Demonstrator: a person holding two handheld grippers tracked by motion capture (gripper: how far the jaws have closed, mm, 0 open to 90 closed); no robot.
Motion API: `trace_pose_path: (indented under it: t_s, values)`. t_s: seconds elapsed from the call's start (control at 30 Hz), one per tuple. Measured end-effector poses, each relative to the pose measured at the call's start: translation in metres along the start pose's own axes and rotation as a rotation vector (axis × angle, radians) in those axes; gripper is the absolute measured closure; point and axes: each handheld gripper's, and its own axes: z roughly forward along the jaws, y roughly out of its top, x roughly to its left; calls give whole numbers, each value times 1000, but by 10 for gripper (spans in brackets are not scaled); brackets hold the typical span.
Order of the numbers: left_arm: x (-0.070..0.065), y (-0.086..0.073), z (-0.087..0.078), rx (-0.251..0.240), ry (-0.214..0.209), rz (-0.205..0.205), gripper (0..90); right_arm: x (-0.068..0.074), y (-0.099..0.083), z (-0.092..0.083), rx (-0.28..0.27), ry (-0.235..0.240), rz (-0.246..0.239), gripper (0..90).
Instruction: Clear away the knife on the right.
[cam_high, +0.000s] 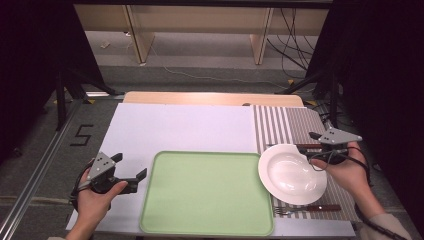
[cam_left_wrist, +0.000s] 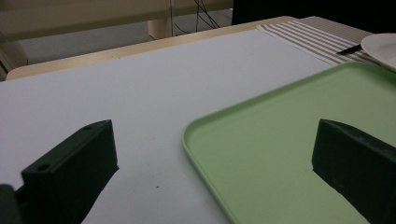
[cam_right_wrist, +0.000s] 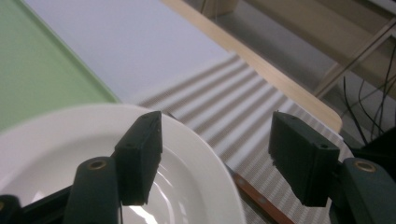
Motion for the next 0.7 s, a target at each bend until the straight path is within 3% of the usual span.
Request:
trace_pose_path:
  t_s: [0.03, 0.07, 0.13, 0.2, 0.23, 0.27, 0.3, 0.37, 0.4, 0.43, 0.5, 0.53, 0.6, 0.7]
  values:
    - [0, 0, 0, 0, 0, 0, 0, 0, 0, 0, 0, 0, 0, 369]
    - [0, 0, 0, 0, 0, 0, 0, -12, -3, 6, 66, -7, -41, 373]
    - [0, 0, 0, -1, 0, -1, 0, -16, -4, 8, 90, -5, -59, 376]
    - [0, 0, 1, -1, -2, 0, 0, -30, -9, 18, 209, -5, -128, 413]
    - [0, 0, 1, 0, 0, 0, 0, -30, -9, 18, 209, -5, -128, 413]
    - [0, 0, 1, -1, -2, 0, 0, -37, -10, 26, 278, -2, -164, 423]
    - [0, 0, 1, -1, -3, 0, 0, -37, -10, 26, 278, -2, -164, 423]
    - [0, 0, 1, -3, -2, 0, 0, -49, -13, 38, 348, -2, -247, 436]
    - [0, 0, 1, -2, -4, -2, 0, -52, -14, 42, 369, 4, -261, 441]
    - [0, 0, 1, -2, -4, -2, 0, -52, -14, 42, 369, 4, -261, 441]
    - [0, -1, 1, -1, -6, -6, 0, -58, -18, 54, 441, 36, -302, 460]
    - [0, -1, 1, -1, -6, -6, 0, -58, -18, 54, 441, 36, -302, 460]
    - [0, -1, 1, -3, -7, -6, 0, -60, -22, 65, 504, 56, -328, 484]
    - [0, -1, 1, -2, -6, -11, 0, -60, -25, 74, 549, 82, -373, 504]
